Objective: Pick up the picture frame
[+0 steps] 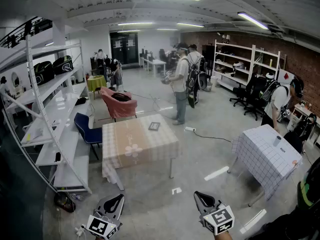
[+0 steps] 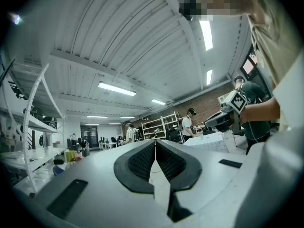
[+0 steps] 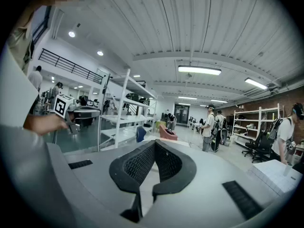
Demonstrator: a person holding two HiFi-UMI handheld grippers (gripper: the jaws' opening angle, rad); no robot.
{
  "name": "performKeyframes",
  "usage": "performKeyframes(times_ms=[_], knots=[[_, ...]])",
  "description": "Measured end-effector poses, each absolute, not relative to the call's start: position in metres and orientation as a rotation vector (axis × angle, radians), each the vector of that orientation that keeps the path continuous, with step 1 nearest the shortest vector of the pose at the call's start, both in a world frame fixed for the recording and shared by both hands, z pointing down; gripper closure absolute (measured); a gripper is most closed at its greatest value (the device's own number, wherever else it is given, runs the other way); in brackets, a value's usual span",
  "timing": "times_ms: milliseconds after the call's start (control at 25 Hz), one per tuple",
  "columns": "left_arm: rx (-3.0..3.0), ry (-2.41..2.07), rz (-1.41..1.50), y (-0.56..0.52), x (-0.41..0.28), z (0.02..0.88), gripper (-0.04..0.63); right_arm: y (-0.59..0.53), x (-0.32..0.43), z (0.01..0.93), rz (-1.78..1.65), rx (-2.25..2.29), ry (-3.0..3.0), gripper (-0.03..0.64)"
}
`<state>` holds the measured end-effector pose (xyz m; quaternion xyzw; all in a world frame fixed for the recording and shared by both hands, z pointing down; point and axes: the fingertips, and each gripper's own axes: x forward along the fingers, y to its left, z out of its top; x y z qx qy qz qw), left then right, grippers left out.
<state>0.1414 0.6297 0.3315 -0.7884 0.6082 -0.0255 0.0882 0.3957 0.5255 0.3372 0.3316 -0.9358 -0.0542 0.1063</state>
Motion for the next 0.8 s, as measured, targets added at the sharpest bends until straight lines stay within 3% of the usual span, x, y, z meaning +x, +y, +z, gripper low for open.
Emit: performKeyframes(times_ms=[800], knots=[[-2.396, 1.779, -0.055, 0.617, 0.109, 0.350, 0.577, 0.519, 0.354, 0.339, -0.155, 1.000, -2.765, 0.591]])
